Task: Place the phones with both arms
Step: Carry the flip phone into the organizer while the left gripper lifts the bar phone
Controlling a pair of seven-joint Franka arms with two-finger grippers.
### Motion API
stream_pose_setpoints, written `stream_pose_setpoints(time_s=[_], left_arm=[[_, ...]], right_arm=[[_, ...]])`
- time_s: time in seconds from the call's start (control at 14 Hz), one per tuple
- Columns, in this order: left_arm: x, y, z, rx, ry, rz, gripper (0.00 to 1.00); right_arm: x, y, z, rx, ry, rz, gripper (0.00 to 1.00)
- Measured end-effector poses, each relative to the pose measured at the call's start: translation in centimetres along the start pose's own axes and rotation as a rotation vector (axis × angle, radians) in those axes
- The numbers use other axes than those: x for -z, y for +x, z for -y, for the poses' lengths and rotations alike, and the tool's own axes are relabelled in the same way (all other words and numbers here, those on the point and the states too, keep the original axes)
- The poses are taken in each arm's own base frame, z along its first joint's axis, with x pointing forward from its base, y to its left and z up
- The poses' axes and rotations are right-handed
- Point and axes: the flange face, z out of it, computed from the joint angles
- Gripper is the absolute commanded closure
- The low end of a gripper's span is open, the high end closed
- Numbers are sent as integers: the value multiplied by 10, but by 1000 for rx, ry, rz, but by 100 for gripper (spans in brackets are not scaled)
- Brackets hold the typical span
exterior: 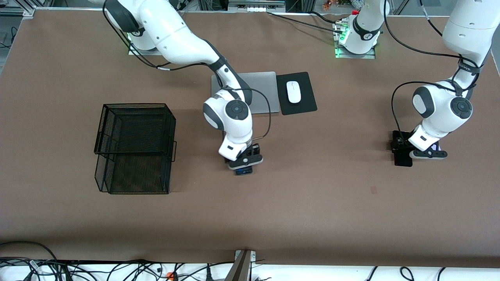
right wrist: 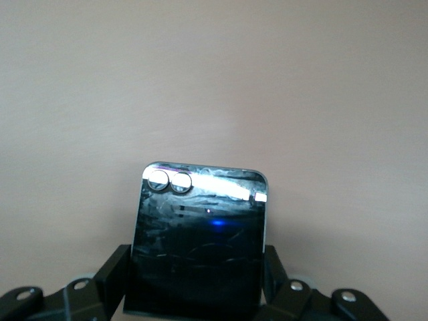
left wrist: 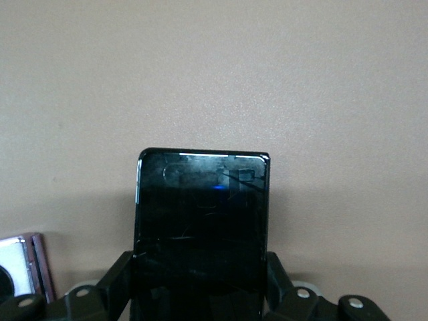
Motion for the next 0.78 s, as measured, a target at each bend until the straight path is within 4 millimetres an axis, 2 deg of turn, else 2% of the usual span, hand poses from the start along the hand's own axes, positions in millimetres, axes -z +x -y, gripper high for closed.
stream_pose_setpoints(time_s=[0.14,0.29,0.43,0.57,0.71,0.78], left_arm=[[0,0,0,1,0,0,100],[0,0,0,7,-1,0,100],[1,2,0,18,-6,15,100],[4,8,-1,19,-23,58,100],[14,21,-2,24,-37,89,100],[21,29,-4,34,-43,102,100]], right_arm=[[60,27,-53,-73,-76,49,67],[129,49,-130,-176,-123,97,67],[183,53,-213,-220,-161,180,67],[207,42,-284,-226,-182,264,67],[207,15,-336,-255,-193,317,67],[202,-3,-354,-269,-191,327,67]])
